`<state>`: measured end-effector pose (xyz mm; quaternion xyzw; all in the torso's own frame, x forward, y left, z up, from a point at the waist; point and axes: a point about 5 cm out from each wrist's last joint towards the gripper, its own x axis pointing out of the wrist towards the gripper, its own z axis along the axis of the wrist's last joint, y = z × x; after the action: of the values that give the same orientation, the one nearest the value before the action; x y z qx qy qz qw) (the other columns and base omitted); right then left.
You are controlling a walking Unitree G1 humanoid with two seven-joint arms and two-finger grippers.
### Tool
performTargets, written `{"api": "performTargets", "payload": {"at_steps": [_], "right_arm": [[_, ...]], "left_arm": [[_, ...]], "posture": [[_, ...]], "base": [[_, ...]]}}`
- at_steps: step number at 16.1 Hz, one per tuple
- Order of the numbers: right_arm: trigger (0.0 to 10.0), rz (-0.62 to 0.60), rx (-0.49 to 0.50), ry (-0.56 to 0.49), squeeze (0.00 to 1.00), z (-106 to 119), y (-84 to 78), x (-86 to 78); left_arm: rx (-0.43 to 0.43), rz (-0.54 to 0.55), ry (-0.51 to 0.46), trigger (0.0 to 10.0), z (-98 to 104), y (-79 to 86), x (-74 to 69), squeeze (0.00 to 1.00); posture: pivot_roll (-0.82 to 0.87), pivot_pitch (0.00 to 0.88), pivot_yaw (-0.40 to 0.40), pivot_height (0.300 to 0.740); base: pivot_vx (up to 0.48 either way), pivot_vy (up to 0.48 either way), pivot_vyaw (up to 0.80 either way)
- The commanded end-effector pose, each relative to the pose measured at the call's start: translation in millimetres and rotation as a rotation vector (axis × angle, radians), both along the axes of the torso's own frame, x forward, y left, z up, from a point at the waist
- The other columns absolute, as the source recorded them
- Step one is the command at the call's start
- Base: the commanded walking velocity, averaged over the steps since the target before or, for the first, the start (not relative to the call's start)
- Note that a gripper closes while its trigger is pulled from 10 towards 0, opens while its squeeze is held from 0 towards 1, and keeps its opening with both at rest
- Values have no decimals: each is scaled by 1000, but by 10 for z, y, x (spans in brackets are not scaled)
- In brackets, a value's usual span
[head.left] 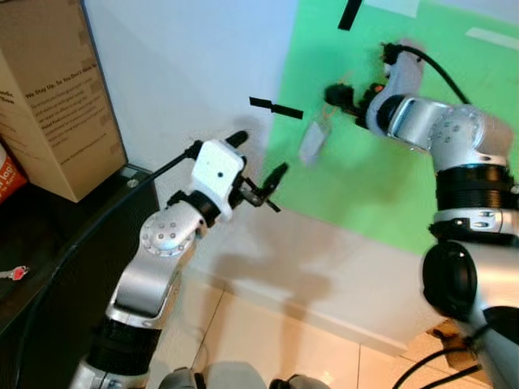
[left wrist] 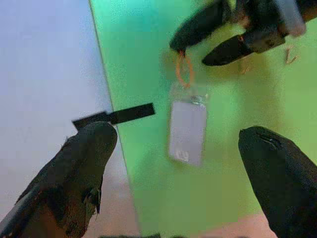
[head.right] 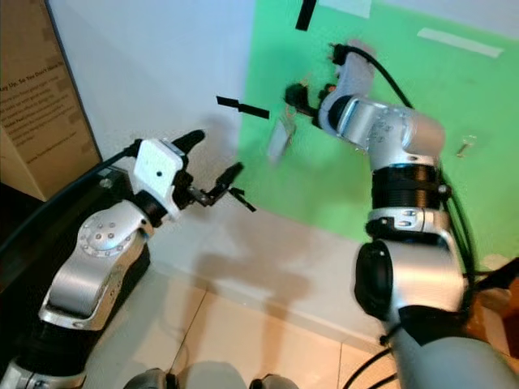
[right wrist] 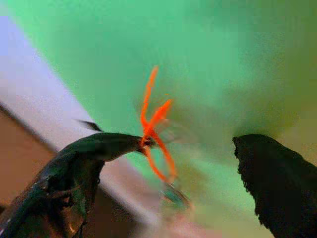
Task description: Hang keys on a hook
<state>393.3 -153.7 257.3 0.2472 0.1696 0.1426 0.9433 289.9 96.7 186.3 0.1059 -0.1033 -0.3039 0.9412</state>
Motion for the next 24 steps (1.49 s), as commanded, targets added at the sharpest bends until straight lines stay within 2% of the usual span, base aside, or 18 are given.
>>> {"api": "performTargets", "payload": {"at_steps": [1, 4, 5, 6, 7, 8, 9, 11, 12, 13, 14, 16, 17, 18, 20, 21, 23, 24], "right_arm": [[10000, -29, -114, -95, 0, 167, -59, 2], [10000, -91, -281, -137, 0, 98, -154, 10], [10000, 17, 30, -96, 0, 153, -46, -20], [10000, 6, 35, -110, 0, 153, -66, -23], [10000, -77, -325, -201, 0, 103, -195, -5], [10000, 46, 2, -146, 0, 115, -50, -55], [10000, -157, -633, -172, 0, -2, -231, -14], [10000, 11, -411, -184, 0, -122, -88, -125], [10000, -120, -967, -280, 0, -196, -228, -109], [10000, -142, -1206, -351, 0, -222, -270, -107], [10000, -13, -907, -223, 0, -435, -157, -201], [10000, 1, -1127, -272, 0, -608, -205, -259], [10000, 85, -818, -157, 0, -769, -104, -393], [10000, 39, -999, -193, 0, -800, -173, -386], [10000, 52, -680, -89, 0, -918, -130, -499], [10000, -55, -1121, -178, 0, -932, -304, -480], [10000, 51, -608, -57, 0, -1016, -118, -602], [10000, 20, -847, -89, 0, -1058, -197, -617]], "left_arm": [[18, -10, 5, 10000, -34, -36, -5, 0], [21, -9, 4, 10000, -44, -32, 1, 0], [20, -7, 5, 10000, -46, -35, 5, 0], [29, -11, 5, 10000, -53, -35, 8, 0], [28, -9, 8, 10000, -62, -41, 11, 0], [32, -11, 7, 10000, -67, -48, 11, 0], [38, -14, 6, 10000, -71, -45, 10, 0], [36, -5, 7, 10000, -71, -37, 6, 0], [39, -2, 7, 10000, -76, -19, 7, 0], [39, 0, 7, 10000, -73, -17, 7, 0], [44, 4, 8, 10000, -78, -6, 9, 0], [44, 8, 8, 10000, -84, 4, 10, 0], [51, 7, 8, 10000, -85, 8, 10, 0], [51, 8, 8, 10000, -86, 9, 10, 0], [52, 6, 10, 10000, -89, 7, 8, 0], [53, 6, 10, 10000, -91, 3, 7, 0], [55, 4, 12, 10000, -97, -2, 7, 0], [56, 6, 13, 10000, -99, 0, 9, 0]], "posture": [[-56, 0, -133, 740], [-58, 0, -128, 740], [-54, 0, -130, 740], [-54, 0, -129, 740], [-64, 0, -123, 740], [-54, 0, -128, 740], [-60, 0, -126, 740], [-48, 0, -131, 740], [-58, 0, -128, 740], [-55, 0, -128, 740], [-47, 0, -130, 740], [-54, 0, -126, 740], [-49, 0, -125, 740], [-54, 0, -122, 740], [-56, 0, -119, 740], [-56, 0, -118, 740], [-56, 0, -119, 740], [-57, 0, -118, 740]], "base": [[0, 0, 0], [0, 0, 0], [0, 0, 0], [0, 0, 0], [0, 0, 0], [0, 0, 0], [0, 0, 0], [0, 0, 0], [0, 0, 0], [0, 0, 0], [0, 0, 0], [0, 0, 0], [0, 0, 0], [0, 0, 0], [0, 0, 0], [0, 0, 0], [0, 0, 0], [0, 0, 0]]}}
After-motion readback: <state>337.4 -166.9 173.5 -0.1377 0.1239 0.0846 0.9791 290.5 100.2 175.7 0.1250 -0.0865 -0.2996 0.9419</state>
